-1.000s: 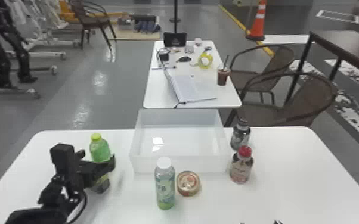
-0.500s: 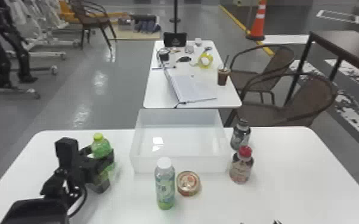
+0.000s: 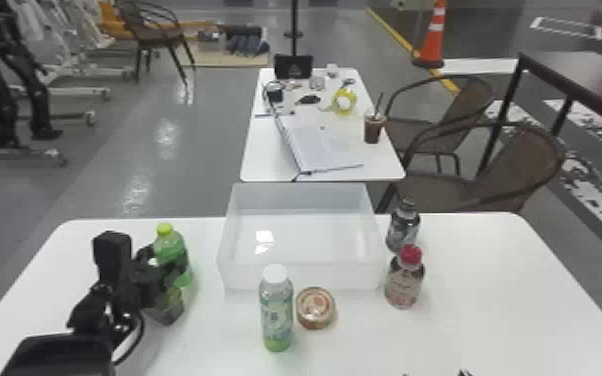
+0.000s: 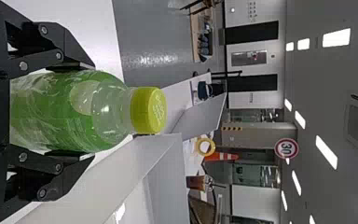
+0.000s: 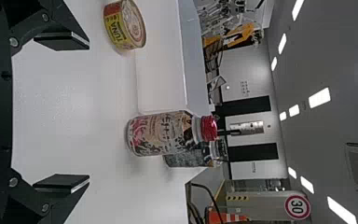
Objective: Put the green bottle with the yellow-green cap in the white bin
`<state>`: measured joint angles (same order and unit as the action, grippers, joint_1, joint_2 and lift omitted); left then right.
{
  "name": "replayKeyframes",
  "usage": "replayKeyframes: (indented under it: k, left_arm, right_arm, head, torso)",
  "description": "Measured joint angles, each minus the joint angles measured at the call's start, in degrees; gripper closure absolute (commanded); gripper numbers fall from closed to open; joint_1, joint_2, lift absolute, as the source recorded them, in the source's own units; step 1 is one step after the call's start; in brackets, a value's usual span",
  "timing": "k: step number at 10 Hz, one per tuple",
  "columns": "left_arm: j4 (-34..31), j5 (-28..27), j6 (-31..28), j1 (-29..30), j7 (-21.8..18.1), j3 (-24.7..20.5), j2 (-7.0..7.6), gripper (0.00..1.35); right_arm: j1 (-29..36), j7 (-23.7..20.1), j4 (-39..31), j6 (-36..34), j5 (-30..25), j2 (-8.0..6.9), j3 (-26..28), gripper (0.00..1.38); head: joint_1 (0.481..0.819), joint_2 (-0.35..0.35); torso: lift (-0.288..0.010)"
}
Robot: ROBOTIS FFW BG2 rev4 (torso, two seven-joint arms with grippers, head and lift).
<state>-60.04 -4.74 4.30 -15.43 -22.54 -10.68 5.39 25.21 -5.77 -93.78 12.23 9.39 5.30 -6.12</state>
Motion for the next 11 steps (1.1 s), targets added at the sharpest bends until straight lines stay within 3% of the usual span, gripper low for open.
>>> replayKeyframes:
  k: [3,6,11]
  left_arm:
    - [-10.03,-7.62,-0.92,0.94,0.32,-0.49,-0.38,0.65]
    - [-18.51,-10.95,-1.1,1.38,0.23,0.97,-1.49,0.65]
    - [-21.96,-12.22,-1.42,-0.31,0.52,16.36,0.74,0.65]
  right_arm:
    - [0.0,-0.02,0.0,0.01,0.04,0.01,0.0,0.27]
    - [-0.08,-0.03,0.09,-0.01,0.1,0.0,-0.01,0.27]
    - [-0.36,-0.02,0.38,0.0,0.19,-0.03,-0.03,0.27]
  head:
    - [0.549,0.0]
    - [0.549,0.0]
    - [0.549,0.0]
  torso:
    - [-0.1]
    - [-0.1]
    - [-0.1]
